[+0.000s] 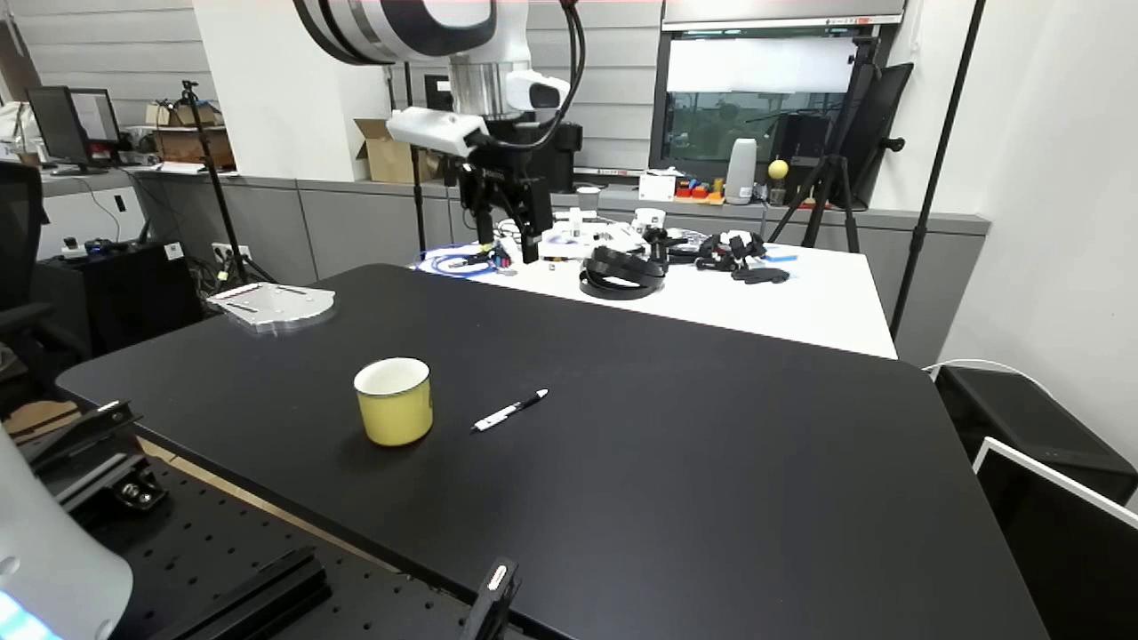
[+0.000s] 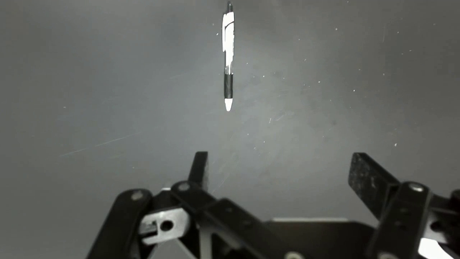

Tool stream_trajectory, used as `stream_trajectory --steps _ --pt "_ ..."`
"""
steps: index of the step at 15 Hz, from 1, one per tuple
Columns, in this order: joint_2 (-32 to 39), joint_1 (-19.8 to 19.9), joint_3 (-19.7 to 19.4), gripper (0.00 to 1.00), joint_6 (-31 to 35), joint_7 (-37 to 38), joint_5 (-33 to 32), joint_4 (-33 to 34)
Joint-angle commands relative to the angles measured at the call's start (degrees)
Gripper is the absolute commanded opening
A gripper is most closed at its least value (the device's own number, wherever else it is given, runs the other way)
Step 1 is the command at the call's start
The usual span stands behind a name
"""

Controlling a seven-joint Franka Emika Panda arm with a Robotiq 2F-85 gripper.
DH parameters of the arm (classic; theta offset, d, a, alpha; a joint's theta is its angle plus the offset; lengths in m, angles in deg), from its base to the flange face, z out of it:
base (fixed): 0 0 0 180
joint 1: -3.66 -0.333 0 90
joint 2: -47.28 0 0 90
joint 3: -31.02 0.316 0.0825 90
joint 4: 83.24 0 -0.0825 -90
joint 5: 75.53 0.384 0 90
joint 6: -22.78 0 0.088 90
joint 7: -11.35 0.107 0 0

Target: Put the pen in the yellow mug

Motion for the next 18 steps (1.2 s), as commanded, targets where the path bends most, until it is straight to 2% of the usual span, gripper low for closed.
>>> stream_trajectory --steps 1,4,6,13,18 --pt "7.7 -1.1 -0.1 1.00 0.6 -5.4 5.0 4.8" --pt "11.6 -0.8 1.0 1.00 2.5 -8.5 8.3 5.1" --pt "13.9 -0.8 0.8 1.00 3.8 -7.1 7.6 4.9" --pt "23.4 -4.8 -4.9 1.00 10.8 2.5 -1.5 5.3" --pt "28.5 -6.1 -5.8 1.00 9.9 4.3 -1.7 7.0"
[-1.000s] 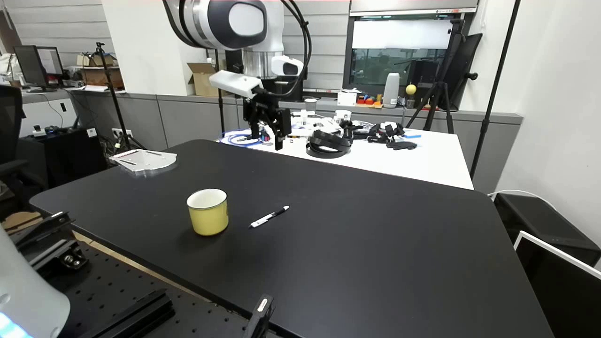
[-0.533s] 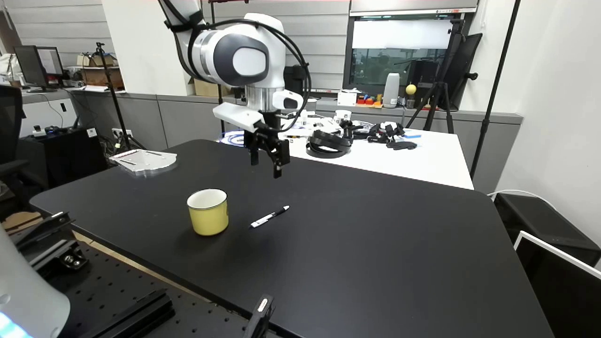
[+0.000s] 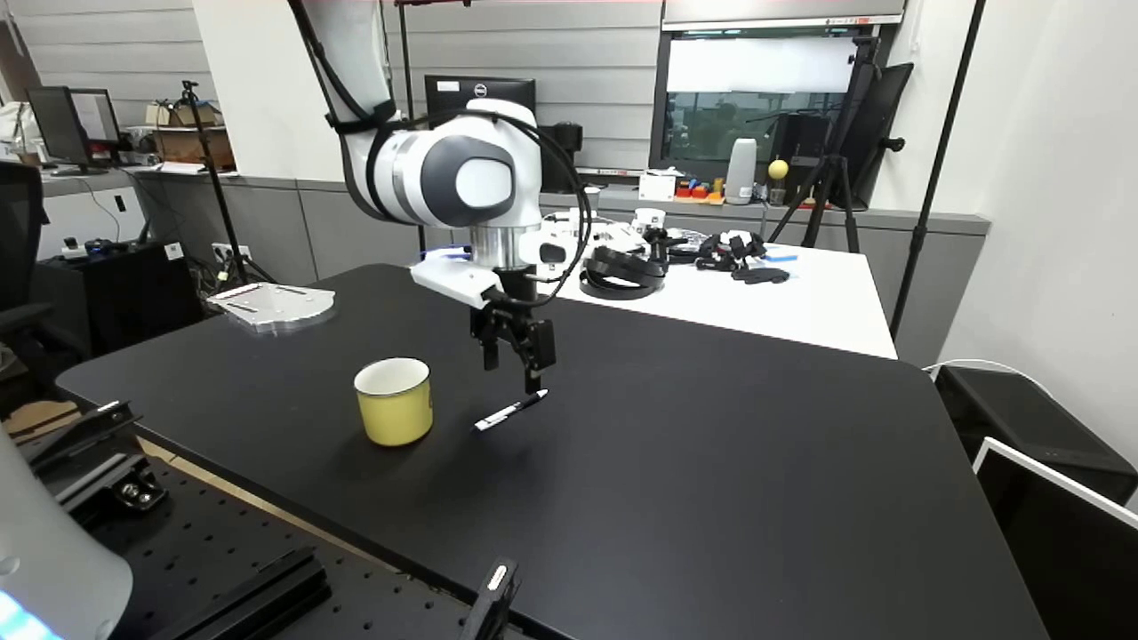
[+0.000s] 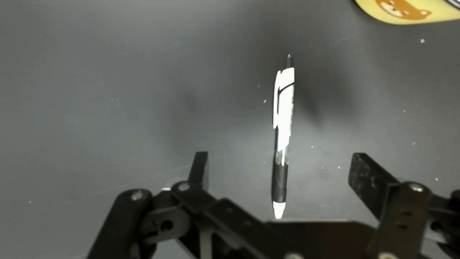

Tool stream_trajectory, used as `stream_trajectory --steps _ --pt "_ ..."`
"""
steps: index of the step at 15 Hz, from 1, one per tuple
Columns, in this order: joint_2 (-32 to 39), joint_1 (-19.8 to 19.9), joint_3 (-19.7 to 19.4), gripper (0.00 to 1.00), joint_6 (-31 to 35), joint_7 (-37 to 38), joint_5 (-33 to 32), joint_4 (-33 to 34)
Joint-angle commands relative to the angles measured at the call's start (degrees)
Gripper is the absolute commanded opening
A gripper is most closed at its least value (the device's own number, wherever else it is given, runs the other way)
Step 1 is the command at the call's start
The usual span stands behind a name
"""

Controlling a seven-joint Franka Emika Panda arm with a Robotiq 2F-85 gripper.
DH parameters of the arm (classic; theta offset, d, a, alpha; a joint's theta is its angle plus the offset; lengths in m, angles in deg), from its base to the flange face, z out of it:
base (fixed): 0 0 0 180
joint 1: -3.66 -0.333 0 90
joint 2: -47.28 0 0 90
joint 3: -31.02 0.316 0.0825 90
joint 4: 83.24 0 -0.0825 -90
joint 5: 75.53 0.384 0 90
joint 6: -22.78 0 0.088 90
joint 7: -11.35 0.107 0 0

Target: Put the pen in the yellow mug

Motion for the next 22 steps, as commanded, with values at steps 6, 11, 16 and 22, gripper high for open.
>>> stream_trajectory --steps 6,11,16,22 --pt "2.9 -0.5 0.3 1.00 -0.7 0.7 -0.5 1.2" --pt "2.8 -0.4 0.3 1.00 -0.7 0.6 -0.5 1.2" --pt "2.8 -0.4 0.3 1.00 -0.7 0.6 -0.5 1.2" --pt "2.7 0.2 0.8 1.00 -0.5 0.3 0.1 1.1"
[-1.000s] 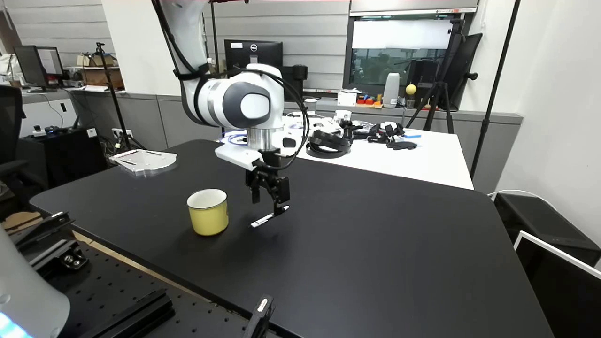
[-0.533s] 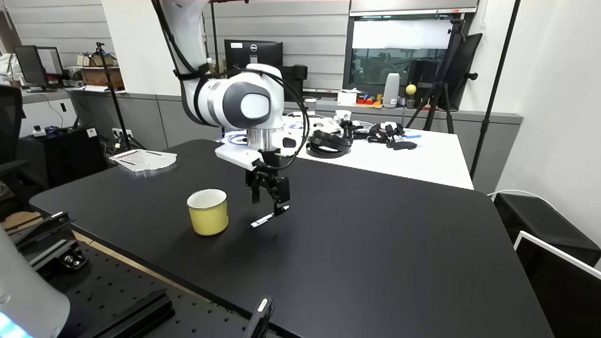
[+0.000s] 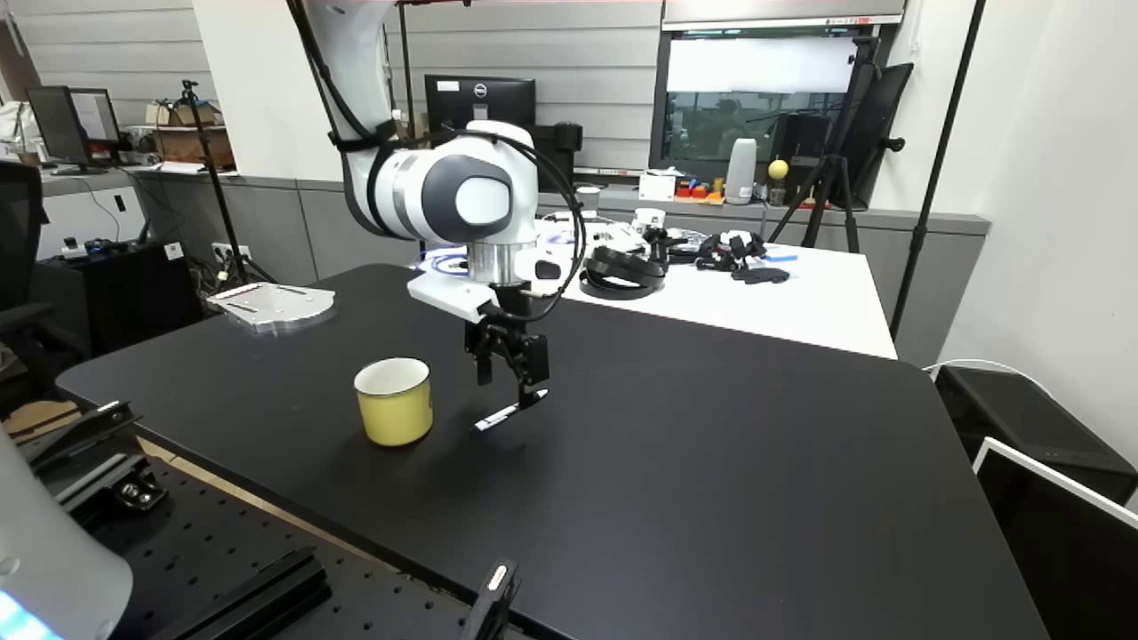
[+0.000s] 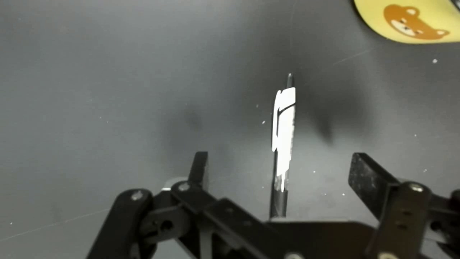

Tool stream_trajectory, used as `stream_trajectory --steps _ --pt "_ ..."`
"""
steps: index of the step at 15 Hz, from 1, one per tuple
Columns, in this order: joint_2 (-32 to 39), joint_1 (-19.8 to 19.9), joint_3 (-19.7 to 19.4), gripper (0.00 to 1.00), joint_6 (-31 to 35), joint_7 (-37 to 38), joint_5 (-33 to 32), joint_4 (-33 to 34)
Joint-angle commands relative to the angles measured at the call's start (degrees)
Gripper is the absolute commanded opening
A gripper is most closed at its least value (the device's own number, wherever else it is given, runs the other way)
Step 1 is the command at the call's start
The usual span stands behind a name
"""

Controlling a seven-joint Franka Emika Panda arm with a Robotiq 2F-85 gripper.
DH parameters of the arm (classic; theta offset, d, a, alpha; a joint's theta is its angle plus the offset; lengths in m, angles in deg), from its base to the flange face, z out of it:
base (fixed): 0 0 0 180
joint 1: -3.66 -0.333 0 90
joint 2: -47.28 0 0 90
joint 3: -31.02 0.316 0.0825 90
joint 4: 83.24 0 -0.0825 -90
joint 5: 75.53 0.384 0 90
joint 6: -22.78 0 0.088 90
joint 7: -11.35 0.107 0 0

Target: Put the pen in the yellow mug

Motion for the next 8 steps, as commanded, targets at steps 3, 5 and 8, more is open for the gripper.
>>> stream_trajectory --steps 3,5,8 --pt "-0.5 2.3 1.8 1.00 1.0 -0.8 1.1 -0.4" --pt "-0.4 3.3 2.6 1.00 1.4 -1.5 1.7 -0.3" --pt "0.1 6.2 5.5 1.00 3.4 -3.8 4.3 -0.4"
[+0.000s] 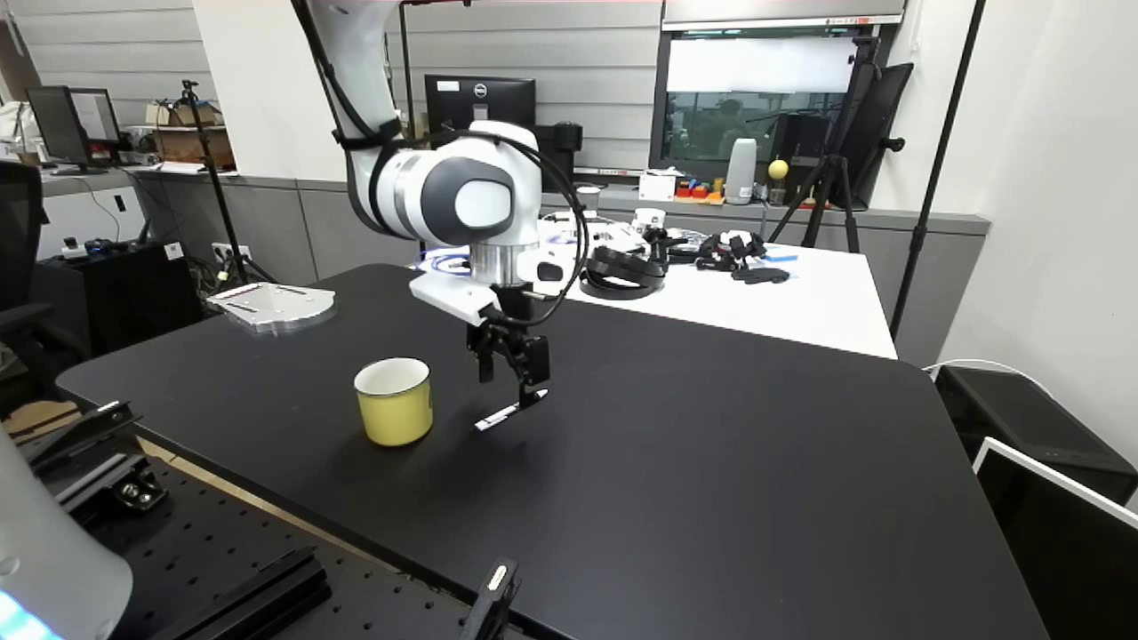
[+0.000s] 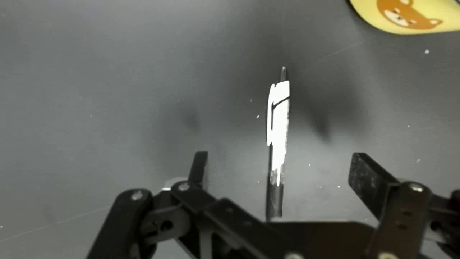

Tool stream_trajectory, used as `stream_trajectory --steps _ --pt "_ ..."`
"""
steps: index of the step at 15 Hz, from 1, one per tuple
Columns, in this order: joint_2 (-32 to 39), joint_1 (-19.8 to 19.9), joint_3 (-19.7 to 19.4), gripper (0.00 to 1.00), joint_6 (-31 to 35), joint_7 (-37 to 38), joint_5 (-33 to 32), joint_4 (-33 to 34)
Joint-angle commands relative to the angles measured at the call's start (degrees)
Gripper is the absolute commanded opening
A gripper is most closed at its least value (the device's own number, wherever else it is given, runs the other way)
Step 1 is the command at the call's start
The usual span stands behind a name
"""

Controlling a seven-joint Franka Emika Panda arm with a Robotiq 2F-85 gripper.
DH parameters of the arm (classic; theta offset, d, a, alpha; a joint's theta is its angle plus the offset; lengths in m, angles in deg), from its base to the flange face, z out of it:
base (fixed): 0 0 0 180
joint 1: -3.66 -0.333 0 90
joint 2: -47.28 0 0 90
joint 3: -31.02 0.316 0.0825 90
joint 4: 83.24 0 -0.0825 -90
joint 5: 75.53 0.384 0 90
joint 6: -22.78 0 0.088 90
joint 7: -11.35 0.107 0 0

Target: Put the pen in the yellow mug

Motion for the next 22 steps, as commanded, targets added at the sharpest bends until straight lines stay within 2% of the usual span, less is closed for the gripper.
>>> stream_trajectory --steps 1,6,15,16,17,22 --pt "0.5 3.9 3.6 1.00 2.6 -2.8 2.9 -0.2" --pt "2.2 5.6 5.2 1.00 5.3 -3.9 3.7 0.2" --pt "4.7 5.4 5.1 1.00 6.9 -3.3 2.9 0.8" --pt "4.9 5.5 5.1 0.75 7.2 -3.2 3.0 0.9" --pt "5.0 5.3 5.0 0.74 7.2 -3.2 2.9 0.9" --pt "5.5 5.0 4.8 0.39 8.1 -2.8 2.9 1.0"
